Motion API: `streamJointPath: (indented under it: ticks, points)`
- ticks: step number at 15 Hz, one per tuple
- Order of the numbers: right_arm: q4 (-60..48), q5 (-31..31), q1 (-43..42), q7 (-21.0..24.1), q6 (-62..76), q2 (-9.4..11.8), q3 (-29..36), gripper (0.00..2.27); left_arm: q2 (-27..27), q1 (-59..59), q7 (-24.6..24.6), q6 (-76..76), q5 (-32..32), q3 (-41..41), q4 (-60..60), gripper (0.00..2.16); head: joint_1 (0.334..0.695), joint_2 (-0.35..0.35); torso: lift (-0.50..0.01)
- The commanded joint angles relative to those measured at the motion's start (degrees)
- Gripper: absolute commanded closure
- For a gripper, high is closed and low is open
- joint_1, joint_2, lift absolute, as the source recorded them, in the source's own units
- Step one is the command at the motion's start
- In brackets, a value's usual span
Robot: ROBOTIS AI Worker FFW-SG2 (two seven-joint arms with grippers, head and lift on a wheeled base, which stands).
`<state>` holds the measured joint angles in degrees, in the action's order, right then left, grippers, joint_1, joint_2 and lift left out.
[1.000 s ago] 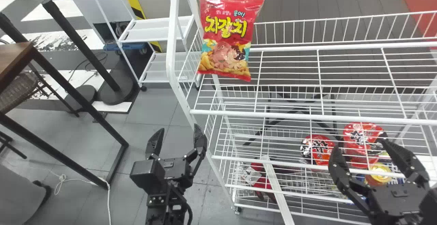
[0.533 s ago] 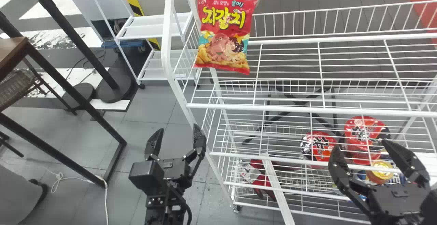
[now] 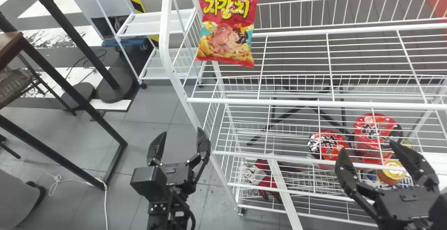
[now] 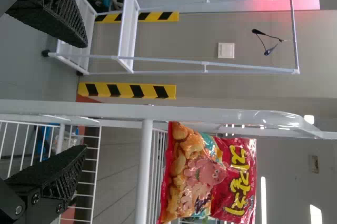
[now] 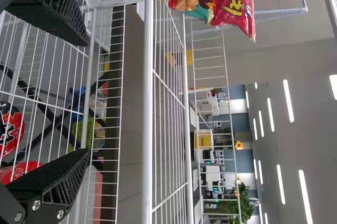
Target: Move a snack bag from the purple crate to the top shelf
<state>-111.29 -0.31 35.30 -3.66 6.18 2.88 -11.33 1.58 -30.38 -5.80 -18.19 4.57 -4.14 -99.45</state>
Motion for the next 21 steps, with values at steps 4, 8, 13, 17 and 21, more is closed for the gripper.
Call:
streamJointPath:
  ticks: [4,8,13,17,21]
  points:
    - [-0.4,0.0,0.5,0.0,0.0,0.2,0.0,0.09,0.0,-0.5,-0.1,-0.1,0.0,0.1,-0.6,0.14,0.695,0.272,-0.148]
    - [-0.4,0.0,0.7,0.0,0.0,0.3,0.0,0.09,-0.1,-0.7,-0.1,-0.3,0.0,0.1,-0.7,0.14,0.695,0.273,-0.165]
    - [-0.4,0.0,0.7,0.0,0.2,0.5,0.2,0.09,-0.1,-1.0,-0.2,-1.4,0.0,0.1,-0.6,0.14,0.695,0.273,-0.184]
    - [-0.2,0.0,0.7,0.0,0.9,0.5,0.2,0.08,-0.2,-1.0,-0.2,-1.4,0.0,0.2,-0.6,0.14,0.695,0.271,-0.2]
    - [0.0,0.0,0.7,0.0,0.9,0.5,0.2,0.08,-0.3,-1.0,-0.2,-1.4,0.0,0.1,-0.6,0.14,0.695,0.271,-0.217]
